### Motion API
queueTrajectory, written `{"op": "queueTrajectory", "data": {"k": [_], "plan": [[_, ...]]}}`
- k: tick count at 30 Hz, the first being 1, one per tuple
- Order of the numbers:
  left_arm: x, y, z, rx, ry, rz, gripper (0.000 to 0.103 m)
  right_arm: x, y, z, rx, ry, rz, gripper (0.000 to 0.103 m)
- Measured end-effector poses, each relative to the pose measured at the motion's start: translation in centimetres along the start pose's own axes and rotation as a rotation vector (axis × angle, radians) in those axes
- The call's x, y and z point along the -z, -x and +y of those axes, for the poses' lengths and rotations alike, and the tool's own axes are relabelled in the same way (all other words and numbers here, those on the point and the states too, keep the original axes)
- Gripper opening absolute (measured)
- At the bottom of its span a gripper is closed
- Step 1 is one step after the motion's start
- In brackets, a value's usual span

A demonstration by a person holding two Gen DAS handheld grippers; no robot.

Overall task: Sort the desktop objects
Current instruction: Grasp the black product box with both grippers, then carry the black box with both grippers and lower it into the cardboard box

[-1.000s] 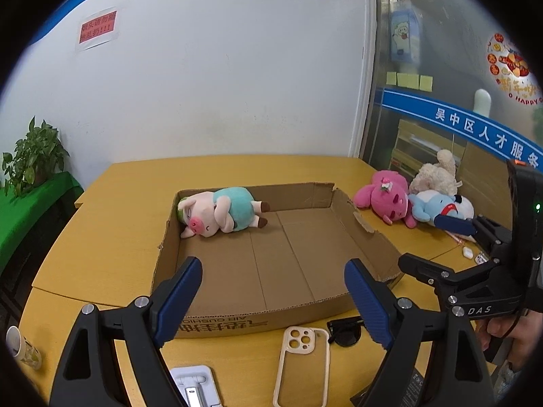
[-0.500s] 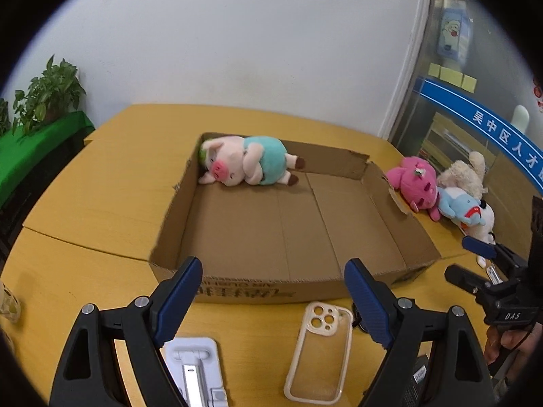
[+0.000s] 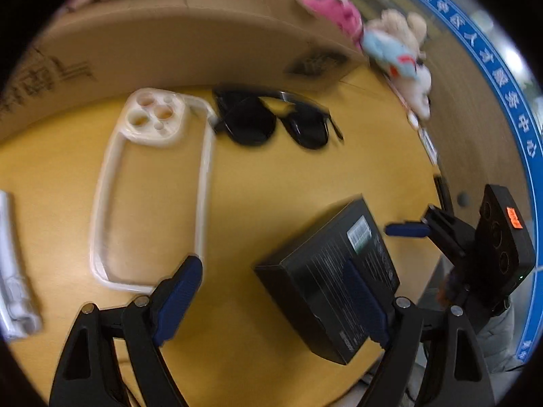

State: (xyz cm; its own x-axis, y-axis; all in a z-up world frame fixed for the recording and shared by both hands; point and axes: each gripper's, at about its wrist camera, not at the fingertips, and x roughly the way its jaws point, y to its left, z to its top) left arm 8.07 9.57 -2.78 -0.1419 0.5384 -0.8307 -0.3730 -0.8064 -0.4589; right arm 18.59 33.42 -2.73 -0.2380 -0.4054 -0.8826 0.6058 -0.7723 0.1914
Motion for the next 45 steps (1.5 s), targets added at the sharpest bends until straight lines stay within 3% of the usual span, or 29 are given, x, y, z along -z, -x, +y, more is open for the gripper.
{"op": "queueTrajectory", "data": {"k": [3, 5, 8, 11, 14, 18, 20, 23, 26, 28, 30, 32, 40, 45], "plan": [[-0.1, -0.4, -0.5, 0.005, -0.023, 0.022, 0.085, 0.5, -1.2, 0.3, -0.018, -0.041, -0.001, 0.102], [-0.2, -0.4, -0.1, 0.024, -0.006, 0.023, 0.084, 0.2, -2.1, 1.5, -0.081, -0.043, -0.035, 0.102], [-0.1, 0.3, 0.9, -0.033, 0.011, 0.010, 0.083, -0.7, -2.2, 3.5, -0.130, -0.004, -0.110, 0.101], [0.3, 1.1, 1.8, -0.011, 0.038, 0.006, 0.083, -1.0, -1.6, 3.9, -0.107, -0.005, -0.176, 0.101], [0.9, 1.5, 2.7, 0.016, 0.060, 0.033, 0.083, -0.7, -2.2, 3.6, -0.097, -0.020, -0.154, 0.101], [2.1, 1.2, 3.3, -0.006, 0.088, 0.111, 0.083, -0.6, -3.4, 4.6, -0.098, 0.021, -0.109, 0.101], [2.5, 0.7, 3.6, 0.040, 0.112, 0.138, 0.083, -0.6, -4.1, 5.3, -0.093, 0.051, -0.094, 0.101], [2.2, 0.4, 3.1, 0.063, 0.092, 0.129, 0.078, -1.2, -4.4, 5.8, -0.093, 0.063, -0.106, 0.101], [2.1, 0.6, 3.3, 0.055, 0.095, 0.099, 0.077, -1.6, -4.9, 6.5, -0.054, 0.094, -0.114, 0.101], [2.1, 0.9, 3.5, 0.056, 0.109, 0.071, 0.072, -1.6, -5.1, 6.7, -0.014, 0.097, -0.123, 0.098], [1.9, 1.7, 3.6, 0.031, 0.099, 0.040, 0.067, -1.7, -5.0, 6.6, -0.002, 0.065, -0.140, 0.085], [1.8, 2.6, 3.4, 0.015, 0.090, 0.017, 0.067, -1.9, -4.7, 6.6, 0.003, 0.048, -0.162, 0.080], [-0.8, 7.9, 1.3, -0.047, 0.024, -0.154, 0.067, -4.1, -0.9, 6.9, 0.064, 0.082, -0.286, 0.080], [-4.9, 13.4, -0.9, -0.096, -0.073, -0.335, 0.067, -8.9, 2.8, 6.9, 0.147, 0.152, -0.411, 0.080]]}}
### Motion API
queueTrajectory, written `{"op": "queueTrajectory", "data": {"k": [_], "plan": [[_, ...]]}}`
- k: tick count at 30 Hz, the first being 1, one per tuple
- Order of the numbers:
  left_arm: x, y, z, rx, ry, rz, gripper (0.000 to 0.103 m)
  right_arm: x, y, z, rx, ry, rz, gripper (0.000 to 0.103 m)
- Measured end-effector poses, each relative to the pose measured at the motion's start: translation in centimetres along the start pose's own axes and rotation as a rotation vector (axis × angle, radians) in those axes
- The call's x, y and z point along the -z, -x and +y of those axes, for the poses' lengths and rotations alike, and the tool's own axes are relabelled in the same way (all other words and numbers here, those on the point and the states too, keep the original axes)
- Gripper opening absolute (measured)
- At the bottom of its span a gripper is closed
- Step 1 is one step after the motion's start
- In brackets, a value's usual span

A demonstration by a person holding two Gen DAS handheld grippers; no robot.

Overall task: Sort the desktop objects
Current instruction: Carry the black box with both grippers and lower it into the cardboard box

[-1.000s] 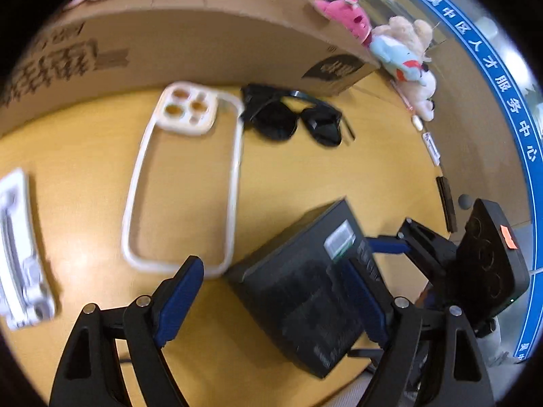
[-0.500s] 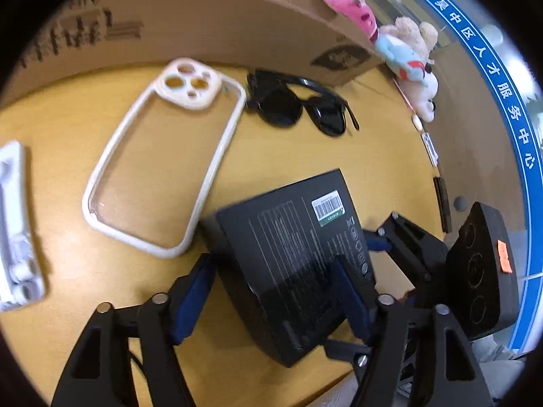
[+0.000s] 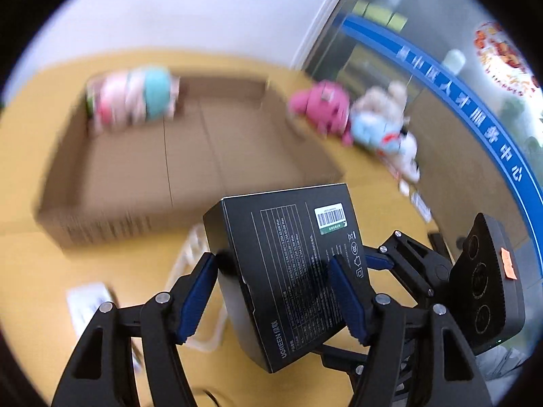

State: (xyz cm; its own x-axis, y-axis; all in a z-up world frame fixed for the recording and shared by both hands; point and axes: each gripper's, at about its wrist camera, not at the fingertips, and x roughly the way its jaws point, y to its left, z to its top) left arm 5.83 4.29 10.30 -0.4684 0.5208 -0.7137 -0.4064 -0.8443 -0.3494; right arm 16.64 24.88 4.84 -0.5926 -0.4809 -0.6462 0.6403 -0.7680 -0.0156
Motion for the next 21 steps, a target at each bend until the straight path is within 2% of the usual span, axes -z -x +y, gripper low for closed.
{"op": "queueTrajectory", "data": {"k": [7, 10, 15, 21], "plan": [[-9.3, 6.4, -3.5, -0.098, -0.202, -0.294, 0.067, -9.8, 3.3, -2.9, 0.137, 0.134, -0.197, 0.080], [-12.7, 8.0, -4.3, -0.116, -0.236, -0.375, 0.067, -14.5, 4.7, -4.8, 0.171, 0.172, -0.276, 0.080], [-18.2, 9.0, -3.4, -0.057, -0.209, -0.426, 0.067, -20.2, 5.6, -8.4, 0.191, 0.191, -0.321, 0.081], [-23.4, 6.9, -1.8, -0.031, -0.182, -0.440, 0.067, -24.9, 4.0, -12.9, 0.199, 0.191, -0.316, 0.084]]}}
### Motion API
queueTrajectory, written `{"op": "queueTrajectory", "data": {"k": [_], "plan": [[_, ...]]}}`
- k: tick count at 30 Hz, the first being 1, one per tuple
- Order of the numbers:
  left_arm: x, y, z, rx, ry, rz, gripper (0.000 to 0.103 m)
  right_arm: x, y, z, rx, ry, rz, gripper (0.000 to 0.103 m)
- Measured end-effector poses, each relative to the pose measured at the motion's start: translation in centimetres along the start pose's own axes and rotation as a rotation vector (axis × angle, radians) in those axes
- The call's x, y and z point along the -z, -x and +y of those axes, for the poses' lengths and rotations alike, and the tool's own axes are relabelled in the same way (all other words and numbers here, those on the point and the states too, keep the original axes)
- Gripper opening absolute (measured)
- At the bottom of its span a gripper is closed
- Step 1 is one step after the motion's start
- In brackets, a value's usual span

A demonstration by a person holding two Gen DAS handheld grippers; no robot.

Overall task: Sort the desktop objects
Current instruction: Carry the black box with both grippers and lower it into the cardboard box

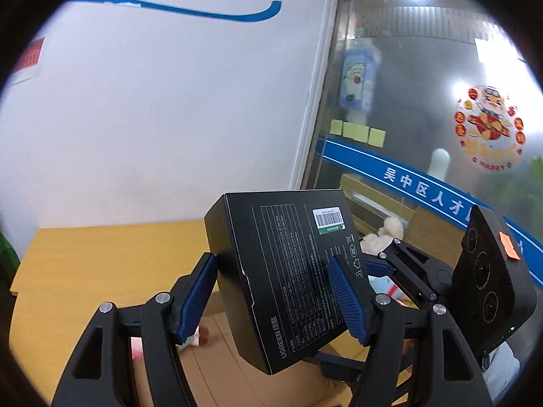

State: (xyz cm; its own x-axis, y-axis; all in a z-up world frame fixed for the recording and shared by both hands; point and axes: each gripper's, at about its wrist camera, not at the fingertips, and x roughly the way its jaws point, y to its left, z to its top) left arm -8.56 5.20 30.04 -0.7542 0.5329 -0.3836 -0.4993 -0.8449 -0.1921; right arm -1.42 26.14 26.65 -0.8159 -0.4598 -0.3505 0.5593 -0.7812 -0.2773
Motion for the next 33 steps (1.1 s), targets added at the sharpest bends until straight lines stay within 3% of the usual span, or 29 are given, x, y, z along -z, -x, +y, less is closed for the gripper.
{"op": "queueTrajectory", "data": {"k": [7, 19, 28, 33], "plan": [[1.1, -7.9, 4.3, 0.017, 0.089, 0.092, 0.067, 1.3, -5.4, -4.6, -0.042, -0.040, 0.063, 0.084], [9.6, -23.2, 10.5, -0.005, 0.226, 0.392, 0.067, 13.3, -18.8, -9.2, -0.144, -0.233, 0.331, 0.084], [14.9, -30.2, 12.9, -0.074, 0.329, 0.585, 0.067, 20.8, -26.3, -11.6, -0.248, -0.365, 0.527, 0.084], [15.8, -32.6, 11.4, -0.141, 0.284, 0.653, 0.067, 24.2, -28.3, -10.7, -0.251, -0.385, 0.636, 0.084]]}}
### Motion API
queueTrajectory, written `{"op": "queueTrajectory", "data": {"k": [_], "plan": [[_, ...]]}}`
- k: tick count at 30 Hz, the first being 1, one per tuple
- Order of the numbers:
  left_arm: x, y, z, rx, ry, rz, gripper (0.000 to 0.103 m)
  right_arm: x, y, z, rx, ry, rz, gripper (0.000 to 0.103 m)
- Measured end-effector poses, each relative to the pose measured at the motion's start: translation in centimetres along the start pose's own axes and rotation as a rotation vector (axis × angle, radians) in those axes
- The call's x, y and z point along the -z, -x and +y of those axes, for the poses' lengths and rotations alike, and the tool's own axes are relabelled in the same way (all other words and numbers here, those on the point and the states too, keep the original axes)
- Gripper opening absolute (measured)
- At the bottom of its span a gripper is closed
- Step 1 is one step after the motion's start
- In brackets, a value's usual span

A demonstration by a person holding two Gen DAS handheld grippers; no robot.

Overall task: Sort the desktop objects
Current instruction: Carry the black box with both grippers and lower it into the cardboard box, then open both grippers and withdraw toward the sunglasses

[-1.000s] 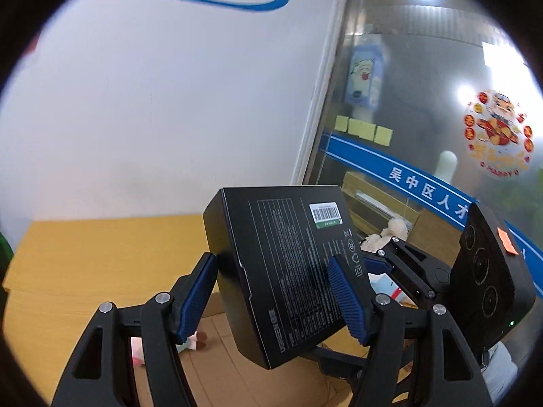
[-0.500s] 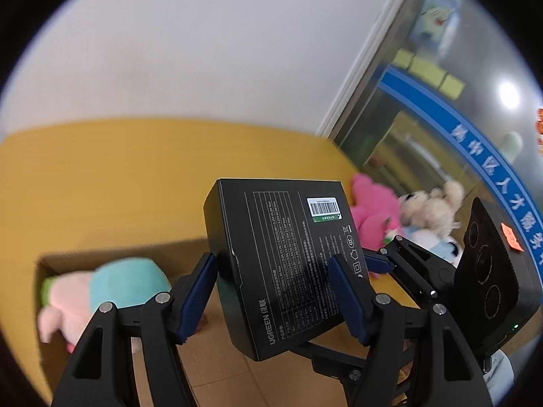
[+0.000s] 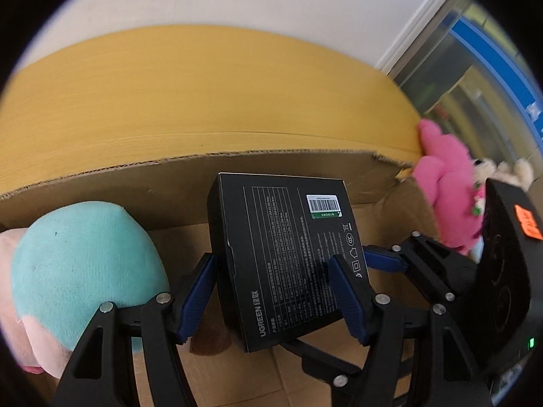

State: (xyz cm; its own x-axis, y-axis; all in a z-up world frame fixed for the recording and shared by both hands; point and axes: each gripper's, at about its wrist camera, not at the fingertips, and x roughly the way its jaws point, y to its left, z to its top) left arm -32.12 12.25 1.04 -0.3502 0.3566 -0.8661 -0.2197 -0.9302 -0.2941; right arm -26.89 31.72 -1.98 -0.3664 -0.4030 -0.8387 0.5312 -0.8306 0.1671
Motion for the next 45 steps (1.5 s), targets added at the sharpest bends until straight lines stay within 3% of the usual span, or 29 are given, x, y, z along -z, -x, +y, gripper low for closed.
{"op": "queueTrajectory", "data": {"k": [5, 7, 12, 15, 17, 18, 21, 25, 28, 31, 37, 42, 45], "plan": [[0.0, 0.4, -0.8, -0.047, -0.007, 0.021, 0.065, 0.4, -0.5, -0.7, 0.033, -0.023, 0.033, 0.086], [0.4, 1.8, -0.1, -0.019, 0.014, 0.010, 0.065, 0.6, 0.8, -0.6, 0.046, -0.059, 0.028, 0.086], [2.8, 9.3, 1.8, -0.011, -0.002, -0.088, 0.066, 2.3, 6.8, 1.1, 0.025, -0.105, -0.042, 0.089], [6.5, 16.6, 3.3, -0.036, -0.041, -0.214, 0.068, 4.1, 10.9, 3.7, 0.028, -0.106, -0.088, 0.102], [10.0, 21.3, 4.8, -0.045, -0.044, -0.281, 0.076, 7.1, 13.3, 4.9, 0.025, -0.116, -0.108, 0.103], [11.6, 23.2, 5.7, -0.053, -0.041, -0.306, 0.078, 7.1, 12.6, 6.3, 0.021, -0.123, -0.101, 0.103], [16.2, 26.8, 7.3, -0.104, -0.042, -0.353, 0.079, 11.1, 13.2, 8.2, 0.029, -0.168, -0.071, 0.103], [20.7, 25.9, 9.1, -0.144, -0.026, -0.285, 0.079, 14.8, 13.4, 9.7, 0.013, -0.224, -0.059, 0.103], [23.4, 22.8, 10.5, -0.105, 0.001, -0.175, 0.079, 17.5, 12.5, 10.8, 0.019, -0.250, -0.047, 0.103], [25.4, 21.2, 11.3, -0.099, 0.022, -0.140, 0.079, 18.4, 12.8, 11.7, 0.031, -0.249, -0.068, 0.103], [26.5, 19.8, 11.6, -0.118, -0.012, -0.155, 0.079, 19.0, 13.6, 13.5, 0.103, -0.225, -0.086, 0.103], [26.8, 20.7, 12.1, -0.119, 0.023, -0.182, 0.079, 19.1, 17.6, 16.5, 0.243, -0.189, -0.233, 0.103], [27.3, 23.0, 10.9, -0.120, 0.023, -0.282, 0.079, 19.5, 19.9, 18.4, 0.283, -0.171, -0.307, 0.103]]}}
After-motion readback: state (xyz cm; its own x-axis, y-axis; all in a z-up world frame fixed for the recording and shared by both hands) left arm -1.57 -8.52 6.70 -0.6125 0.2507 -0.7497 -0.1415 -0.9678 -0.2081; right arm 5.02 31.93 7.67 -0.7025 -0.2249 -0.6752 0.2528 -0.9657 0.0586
